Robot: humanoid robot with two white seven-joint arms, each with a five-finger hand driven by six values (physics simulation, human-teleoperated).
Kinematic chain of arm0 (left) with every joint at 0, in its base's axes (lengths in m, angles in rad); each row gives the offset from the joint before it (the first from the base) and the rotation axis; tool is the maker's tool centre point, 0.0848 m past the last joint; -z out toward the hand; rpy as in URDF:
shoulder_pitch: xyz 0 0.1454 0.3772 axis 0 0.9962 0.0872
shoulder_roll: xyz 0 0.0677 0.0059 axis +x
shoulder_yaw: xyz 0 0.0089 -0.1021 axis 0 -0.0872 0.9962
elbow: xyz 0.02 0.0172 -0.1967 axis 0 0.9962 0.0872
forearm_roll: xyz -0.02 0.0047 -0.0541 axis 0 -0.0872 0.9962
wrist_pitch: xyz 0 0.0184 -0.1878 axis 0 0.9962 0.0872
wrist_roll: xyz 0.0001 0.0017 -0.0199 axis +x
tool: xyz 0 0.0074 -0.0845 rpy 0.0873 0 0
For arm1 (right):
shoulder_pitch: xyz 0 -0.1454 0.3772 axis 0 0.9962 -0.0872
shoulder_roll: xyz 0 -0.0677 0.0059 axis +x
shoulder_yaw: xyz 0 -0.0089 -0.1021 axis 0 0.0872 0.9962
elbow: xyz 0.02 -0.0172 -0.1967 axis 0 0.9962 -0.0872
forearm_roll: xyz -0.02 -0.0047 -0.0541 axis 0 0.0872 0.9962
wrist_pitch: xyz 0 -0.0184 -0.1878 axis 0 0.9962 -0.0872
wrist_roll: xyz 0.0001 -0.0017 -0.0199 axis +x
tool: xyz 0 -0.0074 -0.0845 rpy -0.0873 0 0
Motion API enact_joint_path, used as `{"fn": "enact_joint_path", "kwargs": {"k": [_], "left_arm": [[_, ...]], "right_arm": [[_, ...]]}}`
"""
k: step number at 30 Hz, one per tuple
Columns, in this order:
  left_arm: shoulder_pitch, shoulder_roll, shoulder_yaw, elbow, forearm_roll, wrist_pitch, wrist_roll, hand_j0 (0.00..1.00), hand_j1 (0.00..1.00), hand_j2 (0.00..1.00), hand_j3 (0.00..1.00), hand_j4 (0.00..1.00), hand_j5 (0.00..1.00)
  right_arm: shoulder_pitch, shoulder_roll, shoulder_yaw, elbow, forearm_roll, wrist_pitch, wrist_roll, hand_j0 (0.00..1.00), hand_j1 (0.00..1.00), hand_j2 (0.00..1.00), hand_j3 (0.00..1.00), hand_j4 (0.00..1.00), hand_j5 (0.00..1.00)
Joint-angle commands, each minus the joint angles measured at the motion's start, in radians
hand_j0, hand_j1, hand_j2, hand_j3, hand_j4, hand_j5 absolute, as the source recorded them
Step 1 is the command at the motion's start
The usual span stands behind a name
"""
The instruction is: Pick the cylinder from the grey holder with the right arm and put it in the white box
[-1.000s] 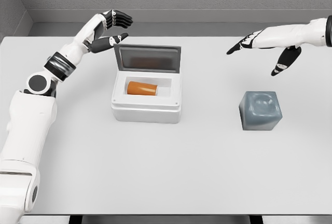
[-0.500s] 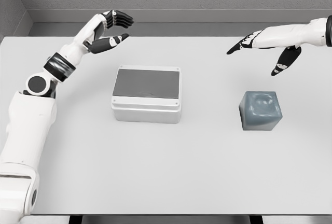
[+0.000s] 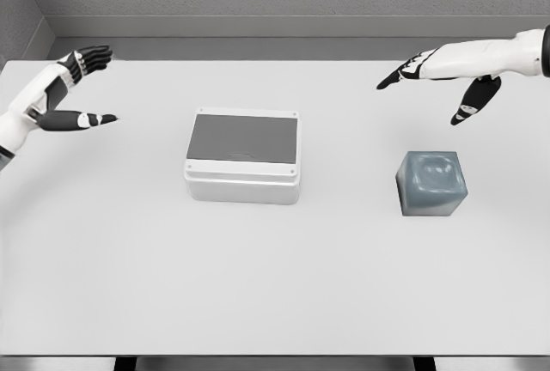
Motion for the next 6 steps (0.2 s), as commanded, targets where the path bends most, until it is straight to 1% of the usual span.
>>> {"fn": "enact_joint_path", "kwargs": {"k": [1, 2, 3, 4, 6], "left_arm": [[0.005, 0.025, -0.009, -0.023, 0.022, 0.001, 0.0, 1.0, 1.0, 1.0, 1.0, 1.0, 1.0], [0.022, 0.025, -0.012, -0.046, 0.022, 0.001, 0.0, 1.0, 1.0, 1.0, 1.0, 1.0, 1.0], [0.029, 0.025, -0.012, -0.051, 0.02, 0.001, 0.0, 1.0, 1.0, 1.0, 1.0, 1.0, 1.0], [0.038, 0.025, -0.01, -0.055, 0.022, 0.001, 0.0, 1.0, 1.0, 1.0, 1.0, 1.0, 1.0], [0.04, 0.025, -0.007, -0.055, 0.022, 0.001, 0.0, 1.0, 1.0, 1.0, 1.0, 1.0, 1.0]], "right_arm": [[0.0, -0.004, -0.002, 0.0, -0.006, 0.003, -0.001, 1.0, 1.0, 1.0, 1.0, 1.0, 1.0], [0.002, -0.003, -0.002, 0.0, -0.006, 0.003, -0.001, 1.0, 1.0, 1.0, 1.0, 1.0, 1.0], [0.0, -0.004, -0.003, 0.003, -0.007, 0.003, -0.001, 1.0, 1.0, 1.0, 1.0, 1.0, 1.0], [0.003, -0.003, -0.029, 0.01, -0.007, 0.003, 0.0, 1.0, 1.0, 1.0, 1.0, 1.0, 1.0], [0.018, -0.001, -0.041, 0.018, -0.007, 0.003, 0.0, 1.0, 1.0, 1.0, 1.0, 1.0, 1.0]]}}
